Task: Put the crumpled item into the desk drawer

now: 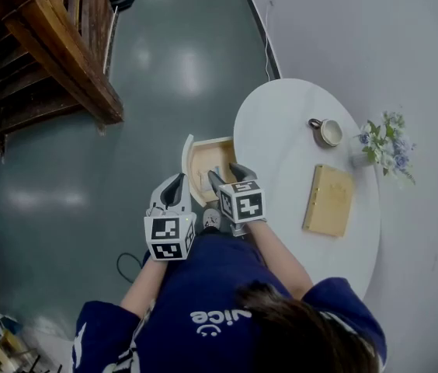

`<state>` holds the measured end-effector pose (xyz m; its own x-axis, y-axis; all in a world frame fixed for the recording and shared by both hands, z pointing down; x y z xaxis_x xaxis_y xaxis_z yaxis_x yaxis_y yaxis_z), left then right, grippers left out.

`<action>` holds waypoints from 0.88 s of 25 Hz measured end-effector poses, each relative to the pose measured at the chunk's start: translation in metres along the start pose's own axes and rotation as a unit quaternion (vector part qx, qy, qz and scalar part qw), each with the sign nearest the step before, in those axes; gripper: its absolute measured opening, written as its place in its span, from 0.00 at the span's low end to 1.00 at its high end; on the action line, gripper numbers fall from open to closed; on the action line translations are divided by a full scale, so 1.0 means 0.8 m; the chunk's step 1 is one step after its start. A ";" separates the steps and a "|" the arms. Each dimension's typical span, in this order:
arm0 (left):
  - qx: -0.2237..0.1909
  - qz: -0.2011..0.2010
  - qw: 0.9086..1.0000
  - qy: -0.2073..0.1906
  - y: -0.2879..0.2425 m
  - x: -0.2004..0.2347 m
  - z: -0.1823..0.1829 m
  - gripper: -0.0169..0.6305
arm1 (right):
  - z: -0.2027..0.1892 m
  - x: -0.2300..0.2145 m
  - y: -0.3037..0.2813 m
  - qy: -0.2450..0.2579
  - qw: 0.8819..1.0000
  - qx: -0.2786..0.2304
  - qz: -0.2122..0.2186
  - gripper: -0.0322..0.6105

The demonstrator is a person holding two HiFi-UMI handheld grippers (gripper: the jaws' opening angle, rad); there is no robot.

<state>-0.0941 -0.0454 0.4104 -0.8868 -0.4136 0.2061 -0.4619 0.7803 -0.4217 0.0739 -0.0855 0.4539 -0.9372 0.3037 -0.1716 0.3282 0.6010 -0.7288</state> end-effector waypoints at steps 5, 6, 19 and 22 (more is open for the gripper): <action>-0.027 -0.015 0.999 -0.012 0.009 -0.004 0.021 0.03 | 0.016 0.003 0.041 -0.005 0.998 -0.056 -0.010 0.45; -0.034 -0.017 0.999 -0.015 0.011 -0.006 0.025 0.03 | 0.018 0.002 0.049 -0.005 0.998 -0.068 -0.012 0.45; -0.095 -0.029 0.993 -0.058 0.036 -0.022 0.084 0.03 | 0.049 0.008 0.135 0.006 0.977 -0.211 -0.030 0.40; -0.106 -0.031 0.992 -0.059 0.041 -0.025 0.091 0.03 | 0.054 0.013 0.145 0.018 0.973 -0.226 -0.037 0.35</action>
<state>-0.0907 -0.0461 0.3284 -0.8542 -0.5068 0.1163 -0.5198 0.8270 -0.2142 0.0968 -0.0449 0.3387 -0.9580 0.2684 -0.1005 0.2864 0.8832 -0.3713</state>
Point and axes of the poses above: the fingertips, and each gripper's own axes: y backward along the fingers, x to its left, z out of its top, the point moved 9 cm from there along y, backward along the fingers, and after that the axes turned 3 degrees about -z, right-handed, at the moved point
